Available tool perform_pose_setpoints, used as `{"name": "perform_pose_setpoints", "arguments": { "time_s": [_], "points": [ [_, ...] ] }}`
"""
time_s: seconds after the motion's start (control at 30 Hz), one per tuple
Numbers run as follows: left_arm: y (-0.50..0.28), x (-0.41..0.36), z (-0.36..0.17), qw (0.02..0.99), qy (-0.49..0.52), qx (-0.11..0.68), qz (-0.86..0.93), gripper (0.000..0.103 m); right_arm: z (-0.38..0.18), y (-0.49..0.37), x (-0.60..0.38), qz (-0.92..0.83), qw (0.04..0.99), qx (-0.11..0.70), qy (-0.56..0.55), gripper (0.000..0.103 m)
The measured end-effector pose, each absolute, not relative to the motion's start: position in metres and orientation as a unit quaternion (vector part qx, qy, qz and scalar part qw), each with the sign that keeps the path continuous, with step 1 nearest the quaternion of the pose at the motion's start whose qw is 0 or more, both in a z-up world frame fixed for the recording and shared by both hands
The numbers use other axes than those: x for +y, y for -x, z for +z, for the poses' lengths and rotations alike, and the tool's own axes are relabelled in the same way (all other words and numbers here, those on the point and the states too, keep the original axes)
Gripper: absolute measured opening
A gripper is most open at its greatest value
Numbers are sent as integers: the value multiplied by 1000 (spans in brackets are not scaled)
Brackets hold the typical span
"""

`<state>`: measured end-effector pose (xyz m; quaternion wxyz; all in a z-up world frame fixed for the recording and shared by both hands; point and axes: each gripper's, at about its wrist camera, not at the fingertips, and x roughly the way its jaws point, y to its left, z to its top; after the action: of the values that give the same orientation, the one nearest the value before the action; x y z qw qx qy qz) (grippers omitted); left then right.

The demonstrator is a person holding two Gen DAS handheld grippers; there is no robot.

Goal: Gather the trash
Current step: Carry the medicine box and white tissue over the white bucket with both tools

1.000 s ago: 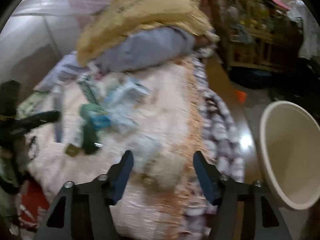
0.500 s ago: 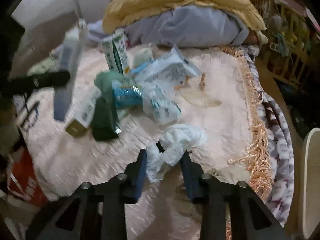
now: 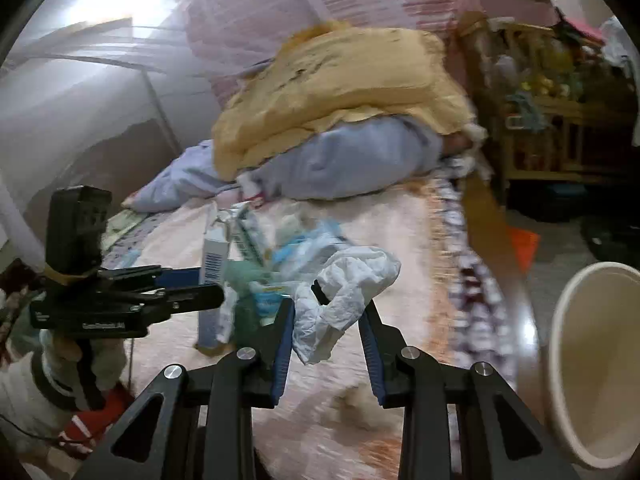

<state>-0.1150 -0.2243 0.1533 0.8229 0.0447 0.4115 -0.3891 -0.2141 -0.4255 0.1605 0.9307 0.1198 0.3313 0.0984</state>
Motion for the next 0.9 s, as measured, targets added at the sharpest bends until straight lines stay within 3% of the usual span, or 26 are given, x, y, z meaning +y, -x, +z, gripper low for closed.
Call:
{"name": "perform_pose_setpoints", "arguments": {
  "time_s": [0.9],
  "points": [
    [164,-464,154,759,-126,425,-476,53,112,304,-628,-127,910,349,-186,31]
  ]
}}
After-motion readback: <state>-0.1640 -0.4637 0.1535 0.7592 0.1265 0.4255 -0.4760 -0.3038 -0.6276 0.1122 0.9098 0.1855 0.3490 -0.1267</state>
